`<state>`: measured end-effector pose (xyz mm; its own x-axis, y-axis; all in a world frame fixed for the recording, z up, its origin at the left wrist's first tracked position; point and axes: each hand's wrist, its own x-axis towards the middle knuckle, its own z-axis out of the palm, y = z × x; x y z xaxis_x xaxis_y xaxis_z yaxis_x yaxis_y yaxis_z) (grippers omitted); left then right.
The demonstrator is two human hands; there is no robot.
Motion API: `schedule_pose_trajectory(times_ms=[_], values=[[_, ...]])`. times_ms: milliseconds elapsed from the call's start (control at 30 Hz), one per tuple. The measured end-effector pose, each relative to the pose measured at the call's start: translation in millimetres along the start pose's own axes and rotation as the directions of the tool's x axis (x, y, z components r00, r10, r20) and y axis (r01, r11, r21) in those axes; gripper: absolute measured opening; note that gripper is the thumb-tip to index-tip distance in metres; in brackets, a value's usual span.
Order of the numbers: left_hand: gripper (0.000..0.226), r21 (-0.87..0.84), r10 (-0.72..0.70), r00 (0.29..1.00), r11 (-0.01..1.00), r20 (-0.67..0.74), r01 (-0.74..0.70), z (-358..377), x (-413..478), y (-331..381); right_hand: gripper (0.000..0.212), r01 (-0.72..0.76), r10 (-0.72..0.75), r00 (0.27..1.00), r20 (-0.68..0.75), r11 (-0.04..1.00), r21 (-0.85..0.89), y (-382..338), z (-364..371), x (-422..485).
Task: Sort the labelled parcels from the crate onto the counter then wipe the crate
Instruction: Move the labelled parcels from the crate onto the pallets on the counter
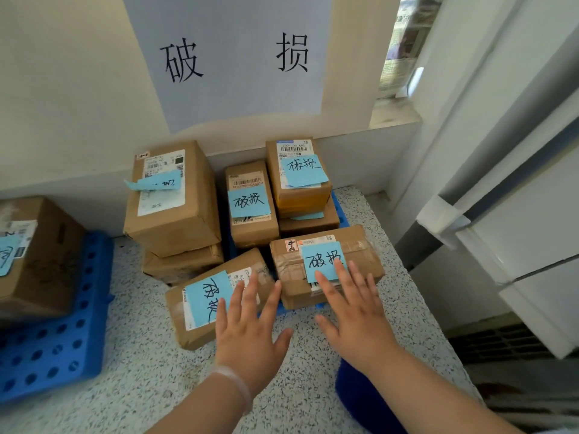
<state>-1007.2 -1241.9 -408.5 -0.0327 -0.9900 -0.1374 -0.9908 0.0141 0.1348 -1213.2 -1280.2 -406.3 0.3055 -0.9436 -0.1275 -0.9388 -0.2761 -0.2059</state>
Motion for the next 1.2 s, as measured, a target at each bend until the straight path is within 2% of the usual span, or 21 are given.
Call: schedule_pose_trajectory(times_ms=[167,467,667,800,900,967,1100,1200], values=[[0.079,0.116,0.019,0.998,0.993,0.056,-0.025,15,-7,-35,0.076,0.044,-0.042,0.998,0.036,0.997,-0.067,1,3,4],[0.088,0.156,0.236,0.962,0.954,0.136,-0.256,8,5,-73,0.095,0.088,-0.066,0.985,0.160,0.987,-0.136,0,-12,12],[0.087,0.128,0.217,0.972,0.965,0.090,-0.227,7,2,-66,0.094,0.046,-0.027,0.987,0.156,0.992,-0.120,-7,-18,1],[0.084,0.104,0.234,0.968,0.965,0.093,-0.243,-8,-5,-35,0.092,0.007,0.001,0.992,0.126,0.998,-0.065,-10,-20,-24],[0.085,0.097,0.301,0.954,0.949,-0.002,-0.300,-18,-9,2,0.092,-0.023,0.024,0.995,0.096,1.000,-0.005,-6,-25,-55],[0.086,0.102,0.363,0.932,0.928,-0.018,-0.359,-23,-14,35,0.093,-0.065,0.064,0.996,0.058,0.998,0.021,0,-32,-80],[0.086,0.092,0.499,0.865,0.864,-0.040,-0.495,-34,-31,110,0.092,-0.164,0.166,0.985,-0.037,0.985,0.055,29,-50,-142],[0.084,0.090,0.623,0.781,0.782,-0.056,-0.617,-33,-53,174,0.092,-0.257,0.272,0.950,-0.154,0.960,0.110,65,-62,-200]])
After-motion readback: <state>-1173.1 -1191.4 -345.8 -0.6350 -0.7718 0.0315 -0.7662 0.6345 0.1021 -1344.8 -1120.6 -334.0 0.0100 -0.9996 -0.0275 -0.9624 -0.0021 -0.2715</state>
